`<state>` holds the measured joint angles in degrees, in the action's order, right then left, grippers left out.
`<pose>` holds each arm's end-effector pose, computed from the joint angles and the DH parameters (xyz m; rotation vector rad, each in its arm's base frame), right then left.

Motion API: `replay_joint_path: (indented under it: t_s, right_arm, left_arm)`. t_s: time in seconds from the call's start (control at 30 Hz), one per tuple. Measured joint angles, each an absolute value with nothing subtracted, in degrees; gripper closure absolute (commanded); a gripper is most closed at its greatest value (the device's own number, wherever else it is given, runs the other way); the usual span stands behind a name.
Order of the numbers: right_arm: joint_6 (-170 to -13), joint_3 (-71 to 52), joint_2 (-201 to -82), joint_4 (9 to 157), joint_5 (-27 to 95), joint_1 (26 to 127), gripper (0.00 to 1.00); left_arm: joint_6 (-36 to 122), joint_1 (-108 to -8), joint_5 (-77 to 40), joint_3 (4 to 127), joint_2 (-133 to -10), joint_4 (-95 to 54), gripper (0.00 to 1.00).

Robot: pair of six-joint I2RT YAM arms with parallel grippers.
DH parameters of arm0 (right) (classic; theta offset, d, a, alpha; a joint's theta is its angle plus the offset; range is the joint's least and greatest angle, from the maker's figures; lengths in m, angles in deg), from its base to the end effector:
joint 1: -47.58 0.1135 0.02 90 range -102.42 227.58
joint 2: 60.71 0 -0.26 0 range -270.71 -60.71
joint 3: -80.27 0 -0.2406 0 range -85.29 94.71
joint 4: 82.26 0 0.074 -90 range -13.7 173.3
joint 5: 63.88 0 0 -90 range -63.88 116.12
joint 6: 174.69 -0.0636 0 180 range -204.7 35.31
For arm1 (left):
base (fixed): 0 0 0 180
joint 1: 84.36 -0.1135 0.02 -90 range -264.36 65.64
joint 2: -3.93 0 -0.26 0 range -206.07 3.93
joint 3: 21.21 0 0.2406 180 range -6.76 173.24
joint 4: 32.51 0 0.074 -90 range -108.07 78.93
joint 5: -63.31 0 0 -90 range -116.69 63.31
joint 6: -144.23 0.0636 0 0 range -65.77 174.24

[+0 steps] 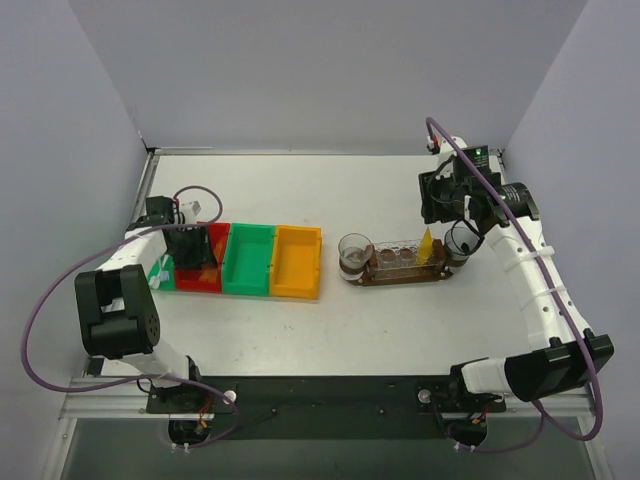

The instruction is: Prepare toiletry sets of a toothbrush and toothpaste on the tray

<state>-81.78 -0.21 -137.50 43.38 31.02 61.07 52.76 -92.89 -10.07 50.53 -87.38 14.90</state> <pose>0.2899 0.0751 0.3875 -0.3536 2.0975 0.2001 0.3047 0.0273 0.1686 -0.1554 2.6987 -0.3600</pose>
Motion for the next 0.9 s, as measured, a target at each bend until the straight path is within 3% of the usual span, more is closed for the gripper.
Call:
replay_joint_path:
  t_s: [0.9]
  right_arm:
    - [-81.4, 0.6, -139.1, 43.2, 31.0, 61.1, 0.57]
  left_arm:
    - [54.5, -94.3, -6.9, 53.3, -91.2, 16.9, 0.44]
